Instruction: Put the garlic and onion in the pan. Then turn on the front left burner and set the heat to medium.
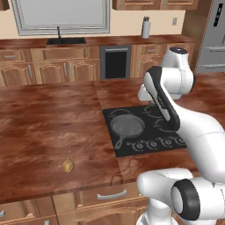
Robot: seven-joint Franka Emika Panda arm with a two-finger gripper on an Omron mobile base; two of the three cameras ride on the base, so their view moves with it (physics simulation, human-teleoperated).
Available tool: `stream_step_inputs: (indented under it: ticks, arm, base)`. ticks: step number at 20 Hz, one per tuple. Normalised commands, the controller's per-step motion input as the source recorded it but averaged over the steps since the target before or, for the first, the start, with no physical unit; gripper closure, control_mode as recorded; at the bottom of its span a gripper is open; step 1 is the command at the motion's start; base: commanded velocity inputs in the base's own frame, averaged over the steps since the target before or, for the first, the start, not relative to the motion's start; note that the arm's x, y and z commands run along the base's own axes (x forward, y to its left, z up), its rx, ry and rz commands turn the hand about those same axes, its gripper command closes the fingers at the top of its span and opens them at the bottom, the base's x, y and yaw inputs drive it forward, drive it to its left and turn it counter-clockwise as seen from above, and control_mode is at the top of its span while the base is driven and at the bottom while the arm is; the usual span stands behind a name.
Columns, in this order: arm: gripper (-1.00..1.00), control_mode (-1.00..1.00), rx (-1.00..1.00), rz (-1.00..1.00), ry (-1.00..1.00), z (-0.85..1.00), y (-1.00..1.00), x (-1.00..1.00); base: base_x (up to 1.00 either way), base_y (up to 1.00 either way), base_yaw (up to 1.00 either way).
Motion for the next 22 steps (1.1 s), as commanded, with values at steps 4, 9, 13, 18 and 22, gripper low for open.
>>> stream_step_inputs:
  ticks: [4,9,13,18,22]
  arm:
    - [-1.00,-1.00,0.00,0.00,0.00,-0.03,0.16,0.00]
    - [-1.00,-1.00,-0.01,0.02,0.00,-0.20,0.41,-0.03]
    - [-1.00,-1.00,0.00,0.03,-0.02,-0.37,0.45,-0.14]
    - [-1.00,-1.00,0.00,0.05,-0.03,-0.39,0.46,-0.16]
    - [-1.00,-1.00,0.00,0.05,0.01,-0.29,0.54,-0.02]
  base:
    - [0.00,0.00,0.00]
    - [0.00,0.00,0.00]
    - [0.00,0.00,0.00]
    - [0.00,0.00,0.00]
    - [0.00,0.00,0.00]
